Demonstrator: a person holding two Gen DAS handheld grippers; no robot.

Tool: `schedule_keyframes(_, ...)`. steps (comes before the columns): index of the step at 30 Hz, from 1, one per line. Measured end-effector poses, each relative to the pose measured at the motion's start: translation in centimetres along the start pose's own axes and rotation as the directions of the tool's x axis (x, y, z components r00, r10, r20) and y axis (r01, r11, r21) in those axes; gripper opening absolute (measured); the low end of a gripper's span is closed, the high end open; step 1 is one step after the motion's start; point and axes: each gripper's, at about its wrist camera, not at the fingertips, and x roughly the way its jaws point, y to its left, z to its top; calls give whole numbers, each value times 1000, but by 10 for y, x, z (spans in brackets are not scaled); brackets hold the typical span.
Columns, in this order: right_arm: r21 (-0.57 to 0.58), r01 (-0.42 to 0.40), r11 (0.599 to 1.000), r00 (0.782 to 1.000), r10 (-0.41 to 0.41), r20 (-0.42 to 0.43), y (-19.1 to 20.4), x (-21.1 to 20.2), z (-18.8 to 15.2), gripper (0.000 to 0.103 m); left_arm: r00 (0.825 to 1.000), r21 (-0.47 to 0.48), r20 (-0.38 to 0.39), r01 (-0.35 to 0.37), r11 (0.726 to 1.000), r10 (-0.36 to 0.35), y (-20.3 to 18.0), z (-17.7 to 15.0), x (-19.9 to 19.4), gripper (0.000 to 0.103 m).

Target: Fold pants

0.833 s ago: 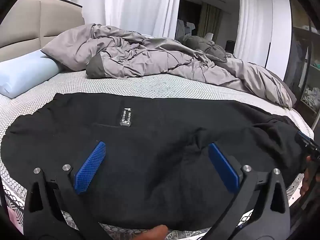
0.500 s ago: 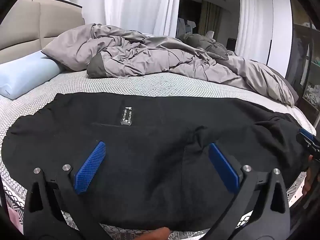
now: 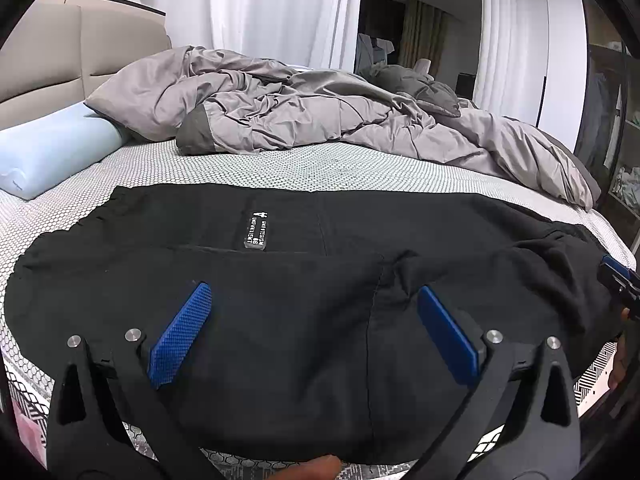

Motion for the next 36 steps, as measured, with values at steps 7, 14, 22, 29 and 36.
schedule_keyframes(7,2,3,1000,1000,-3,4,-1,0,0,103,1000,3,-2,-3,1000,3,1,-1,2,102)
schedule_keyframes(14,0,3,1000,1000,-3,1,-1,0,1,103,1000,3,-4,-8,1000,8,2,0,1,102)
schedule_keyframes(22,-3,2,1000,1000,-2,-1,0,0,0,103,1000,6,-3,-10,1000,10,3,0,2,102)
schedule_keyframes(29,-3,1,1000,1000,-1,-2,0,1,0,103,1000,5,-3,-12,1000,12,2,1,1,102)
schedule_keyframes(36,-6,3,1000,1000,-3,-2,-1,1,0,103,1000,6,-2,-11,1000,11,3,1,1,102)
